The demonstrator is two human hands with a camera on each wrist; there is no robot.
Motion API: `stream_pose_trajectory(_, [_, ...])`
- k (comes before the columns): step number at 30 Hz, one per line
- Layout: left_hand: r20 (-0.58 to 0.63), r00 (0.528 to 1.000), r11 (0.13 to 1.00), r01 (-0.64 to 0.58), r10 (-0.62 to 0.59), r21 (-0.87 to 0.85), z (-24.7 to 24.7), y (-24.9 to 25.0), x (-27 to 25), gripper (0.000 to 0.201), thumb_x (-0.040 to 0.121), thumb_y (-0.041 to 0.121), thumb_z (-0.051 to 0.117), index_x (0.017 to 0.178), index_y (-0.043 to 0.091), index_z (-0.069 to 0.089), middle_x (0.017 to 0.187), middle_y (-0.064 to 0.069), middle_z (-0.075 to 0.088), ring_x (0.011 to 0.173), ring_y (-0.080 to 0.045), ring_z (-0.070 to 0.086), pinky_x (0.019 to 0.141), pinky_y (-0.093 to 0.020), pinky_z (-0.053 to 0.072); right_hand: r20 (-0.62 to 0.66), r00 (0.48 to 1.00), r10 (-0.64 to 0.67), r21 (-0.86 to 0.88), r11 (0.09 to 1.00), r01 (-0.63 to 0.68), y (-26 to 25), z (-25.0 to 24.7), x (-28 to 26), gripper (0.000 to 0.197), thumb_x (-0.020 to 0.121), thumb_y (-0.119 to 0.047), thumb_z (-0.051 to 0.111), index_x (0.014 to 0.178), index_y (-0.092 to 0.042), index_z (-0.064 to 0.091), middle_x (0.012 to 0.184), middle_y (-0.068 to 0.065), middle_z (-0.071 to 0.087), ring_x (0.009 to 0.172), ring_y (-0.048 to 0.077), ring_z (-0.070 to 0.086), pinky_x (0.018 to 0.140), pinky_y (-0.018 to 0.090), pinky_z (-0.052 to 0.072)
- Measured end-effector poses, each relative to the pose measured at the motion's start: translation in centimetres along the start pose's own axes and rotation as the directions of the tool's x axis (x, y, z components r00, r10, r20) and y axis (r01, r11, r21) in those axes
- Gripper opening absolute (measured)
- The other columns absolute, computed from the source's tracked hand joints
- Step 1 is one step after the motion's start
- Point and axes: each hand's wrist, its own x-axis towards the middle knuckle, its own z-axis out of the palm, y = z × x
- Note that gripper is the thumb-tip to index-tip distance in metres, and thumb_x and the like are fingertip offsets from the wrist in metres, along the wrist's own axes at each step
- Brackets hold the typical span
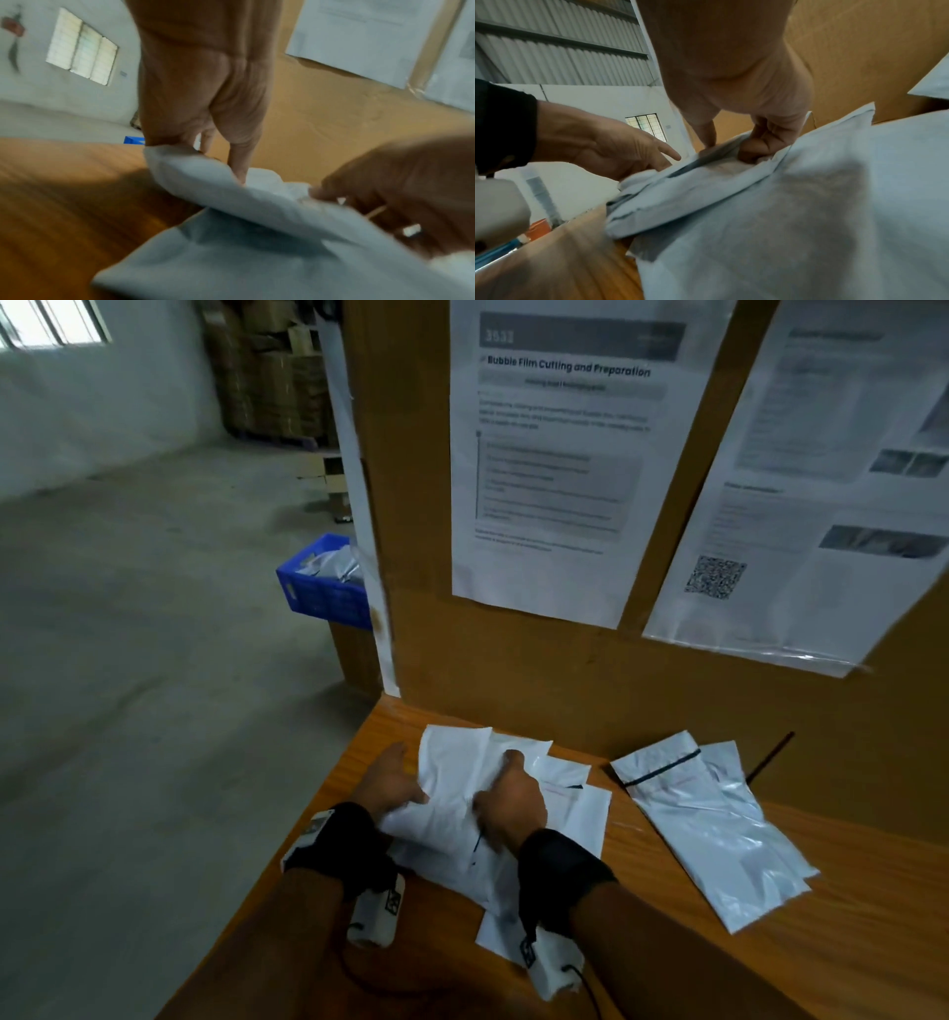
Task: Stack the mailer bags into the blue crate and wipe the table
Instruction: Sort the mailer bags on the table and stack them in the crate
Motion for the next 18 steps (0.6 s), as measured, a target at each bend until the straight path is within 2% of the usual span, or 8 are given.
stream_pose_trajectory(2, [0.034, 0.999, 0.992, 0.022, -0.018, -0.123, -0.4, 0.0, -0.4, 0.074, 0.065, -0.001, 0.078, 0.133, 0.005, 0.053, 0.121, -0.005, 0.057, 0.119, -0.032, 0.054, 0.096, -0.038, 0.048, -0.023, 1.0, 0.009, 0.082, 0.997, -0.007, 0.0, 0.1, 0.1, 0.05, 0.083, -0.016, 0.06, 0.128, -0.012, 0.038, 0.103, 0.01, 0.065, 0.093, 0.031, 0.065, 0.078, 0.039, 0.054])
stream_pose_trajectory(3, [0.039, 0.999, 0.987, 0.034, -0.028, -0.154, -0.5, -0.1, -0.6, 0.061, 0.068, -0.005, 0.072, 0.127, 0.005, 0.059, 0.111, -0.005, 0.062, 0.105, -0.029, 0.06, 0.082, -0.033, 0.053, -0.051, 0.999, 0.003, 0.115, 0.993, 0.003, 0.3, 0.0, 0.2, 0.044, 0.083, -0.014, 0.06, 0.123, -0.011, 0.042, 0.103, 0.01, 0.065, 0.093, 0.03, 0.064, 0.075, 0.036, 0.052])
stream_pose_trajectory(5, [0.023, 0.999, 0.984, 0.041, -0.037, -0.173, -0.5, -0.3, -0.8, 0.041, 0.077, -0.01, 0.061, 0.114, 0.005, 0.067, 0.09, -0.007, 0.066, 0.079, -0.022, 0.062, 0.057, -0.022, 0.047, -0.115, 0.993, 0.0, 0.186, 0.982, 0.022, 1.0, -0.5, 0.0, 0.032, 0.083, -0.016, 0.063, 0.113, -0.009, 0.051, 0.101, 0.008, 0.066, 0.094, 0.028, 0.064, 0.074, 0.032, 0.05])
stream_pose_trajectory(6, [0.006, 0.999, 0.982, 0.039, -0.038, -0.184, -0.4, -0.4, -0.9, 0.035, 0.079, -0.01, 0.06, 0.108, 0.006, 0.07, 0.087, -0.007, 0.067, 0.078, -0.023, 0.062, 0.056, -0.021, 0.045, -0.142, 0.99, 0.001, 0.229, 0.973, 0.032, 1.4, -1.0, -0.3, 0.027, 0.083, -0.017, 0.064, 0.107, -0.009, 0.055, 0.098, 0.006, 0.067, 0.092, 0.026, 0.065, 0.075, 0.033, 0.052])
stream_pose_trajectory(8, [-0.037, 0.999, 0.974, 0.021, -0.029, -0.224, -0.2, -0.1, -1.2, 0.028, 0.08, -0.009, 0.06, 0.1, 0.008, 0.071, 0.096, -0.011, 0.068, 0.092, -0.026, 0.062, 0.066, -0.026, 0.046, -0.184, 0.983, 0.018, 0.307, 0.951, 0.04, 2.7, -2.1, -1.0, 0.015, 0.084, -0.017, 0.062, 0.096, -0.008, 0.061, 0.088, 0.004, 0.069, 0.084, 0.024, 0.066, 0.072, 0.035, 0.054])
stream_pose_trajectory(12, [-0.13, 0.99, 0.956, 0.02, -0.061, -0.293, 1.2, 0.7, -2.5, 0.033, 0.085, -0.007, 0.059, 0.114, 0.006, 0.067, 0.111, -0.008, 0.063, 0.097, -0.021, 0.055, 0.068, -0.026, 0.042, -0.319, 0.948, 0.016, 0.392, 0.913, 0.117, 5.9, -5.2, -3.2, 0.01, 0.08, -0.02, 0.054, 0.079, -0.013, 0.062, 0.073, 0.001, 0.067, 0.068, 0.02, 0.064, 0.063, 0.041, 0.055])
stream_pose_trajectory(16, [-0.121, 0.991, 0.968, 0.028, -0.059, -0.25, 4.0, 0.8, -3.7, 0.057, 0.082, -0.013, 0.059, 0.134, 0.009, 0.05, 0.129, -0.008, 0.053, 0.117, -0.027, 0.049, 0.086, -0.034, 0.044, -0.403, 0.915, 0.028, 0.431, 0.887, 0.163, 9.2, -8.8, -6.5, 0.02, 0.089, -0.002, 0.05, 0.095, -0.018, 0.06, 0.076, -0.008, 0.065, 0.064, 0.001, 0.06, 0.055, 0.014, 0.046])
stream_pose_trajectory(18, [-0.088, 0.996, 0.969, -0.024, 0.002, -0.248, 5.5, 1.6, -4.7, 0.07, 0.082, -0.013, 0.058, 0.144, 0.016, 0.042, 0.137, -0.005, 0.05, 0.128, -0.029, 0.048, 0.101, -0.04, 0.045, -0.426, 0.903, 0.055, 0.457, 0.874, 0.162, 11.5, -10.4, -7.8, 0.029, 0.089, -0.006, 0.049, 0.115, -0.019, 0.054, 0.075, -0.003, 0.066, 0.063, 0.008, 0.062, 0.059, 0.028, 0.051])
